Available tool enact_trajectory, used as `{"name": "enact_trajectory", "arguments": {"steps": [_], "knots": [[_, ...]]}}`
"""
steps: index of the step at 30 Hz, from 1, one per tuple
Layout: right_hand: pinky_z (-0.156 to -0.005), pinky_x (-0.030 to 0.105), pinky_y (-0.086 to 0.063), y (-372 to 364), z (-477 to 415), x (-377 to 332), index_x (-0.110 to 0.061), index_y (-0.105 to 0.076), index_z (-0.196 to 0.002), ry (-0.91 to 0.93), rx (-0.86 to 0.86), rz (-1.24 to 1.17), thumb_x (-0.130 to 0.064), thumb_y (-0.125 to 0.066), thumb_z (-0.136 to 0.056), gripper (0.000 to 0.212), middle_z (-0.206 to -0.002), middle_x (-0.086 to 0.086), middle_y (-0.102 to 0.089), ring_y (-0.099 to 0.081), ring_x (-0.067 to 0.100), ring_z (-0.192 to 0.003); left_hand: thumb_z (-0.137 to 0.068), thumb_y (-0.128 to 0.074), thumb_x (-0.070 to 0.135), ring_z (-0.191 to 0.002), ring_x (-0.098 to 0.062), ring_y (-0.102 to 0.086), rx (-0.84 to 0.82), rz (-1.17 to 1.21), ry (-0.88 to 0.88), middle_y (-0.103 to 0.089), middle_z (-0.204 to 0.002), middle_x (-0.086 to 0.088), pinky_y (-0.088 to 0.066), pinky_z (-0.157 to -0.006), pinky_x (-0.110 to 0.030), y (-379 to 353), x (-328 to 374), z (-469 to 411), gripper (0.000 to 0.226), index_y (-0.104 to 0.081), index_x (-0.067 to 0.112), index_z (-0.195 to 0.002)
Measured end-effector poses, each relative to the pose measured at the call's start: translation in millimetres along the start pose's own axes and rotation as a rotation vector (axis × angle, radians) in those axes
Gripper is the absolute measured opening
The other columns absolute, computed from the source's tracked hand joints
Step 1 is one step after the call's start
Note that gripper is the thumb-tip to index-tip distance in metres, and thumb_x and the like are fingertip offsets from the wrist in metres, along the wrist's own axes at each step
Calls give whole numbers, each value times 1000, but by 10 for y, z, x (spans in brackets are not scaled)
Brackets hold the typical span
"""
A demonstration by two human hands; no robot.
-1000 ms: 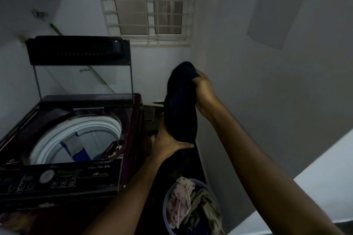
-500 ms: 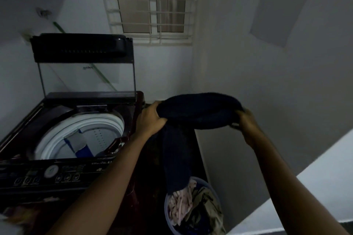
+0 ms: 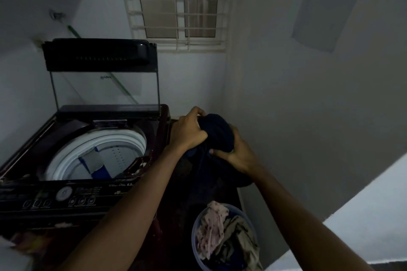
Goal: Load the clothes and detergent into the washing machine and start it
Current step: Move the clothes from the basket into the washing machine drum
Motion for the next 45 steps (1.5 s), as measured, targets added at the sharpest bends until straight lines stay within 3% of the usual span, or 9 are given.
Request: {"name": "enact_trajectory", "arguments": {"steps": [3, 6, 9, 12, 16, 24, 29, 36, 45], "knots": [[-93, 32, -50, 1, -50, -38, -32, -38, -135, 3, 161, -127, -33, -64, -81, 60, -123, -11, -57, -58, 5, -107, -77, -67, 18, -89, -14, -66, -43, 159, 76, -69, -98, 8, -56, -84, -37, 48, -136, -43, 36, -58, 32, -109], [-81, 27, -50, 14, -148, -176, -25, -53, -119, 33, 275, -345, -13, -60, -85, 37, -109, -9, -64, -63, 4, -97, -68, -73, 42, -110, -11, -60, -113, 313, 80, -66, -116, 11, -47, -103, -37, 146, -222, -67, 52, -58, 37, -118], [-80, 27, -54, 14, -288, -319, -17, -55, -122, 18, 329, -513, -16, -62, -80, 43, -110, -3, -67, -65, 12, -99, -74, -72, 60, -117, -5, -57, -96, 458, 12, -61, -127, 13, -45, -104, -29, 289, -194, -31, 65, -53, 36, -132], [-77, 26, -55, -72, -442, -546, -10, -54, -125, 22, 365, -624, -14, -63, -77, 49, -111, 4, -67, -66, 16, -97, -82, -70, 54, -117, -2, -57, -15, 627, -9, -60, -130, 10, -46, -101, -24, 449, -198, -34, 62, -52, 29, -137], [-83, 37, -58, -325, -647, -759, -15, -57, -122, -10, 400, -661, -11, -65, -79, 44, -109, 5, -68, -67, 21, -97, -82, -65, 62, -114, -8, -62, 35, 816, 99, -65, -125, 6, -49, -103, -36, 550, -394, -109, 64, -55, 26, -133], [-87, 37, -57, -951, -977, -991, -28, -51, -130, -38, 384, -599, -23, -67, -78, 55, -113, -4, -66, -66, 12, -99, -65, -58, 86, -111, -13, -65, 75, 815, 164, -68, -122, 4, -52, -100, -42, 962, -892, -274, 88, -58, 28, -131], [-89, 31, -54, -1274, -1138, -1203, -29, -35, -139, 10, 254, -620, -27, -70, -84, 65, -124, -2, -57, -61, 12, -108, -70, -55, 82, -110, -15, -65, 134, 850, 198, -67, -121, 3, -54, -97, -42, 1164, -1128, -370, 78, -59, 30, -128], [-89, 25, -54, -1636, -1386, -1389, -23, -38, -137, 61, 174, -677, -30, -67, -89, 57, -118, -12, -57, -61, 4, -106, -77, -56, 74, -109, -15, -66, 262, 870, 212, -68, -122, 1, -55, -96, -42, 1406, -1393, -347, 74, -56, 25, -133], [-87, 21, -54, -2293, -1804, -1721, -25, -40, -137, 74, 115, -642, -37, -68, -87, 58, -123, -6, -59, -60, 5, -107, -75, -60, 75, -114, -21, -65, 367, 896, 212, -66, -126, -5, -53, -98, -46, 1974, -2000, -412, 81, -54, 21, -135]]}}
Point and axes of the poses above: each hand's wrist, its own z-axis away from the middle knuckle, its own y-axis out of the back of the hand, x = y × z, the point moved 6 cm from there along -z, towards the middle knuckle
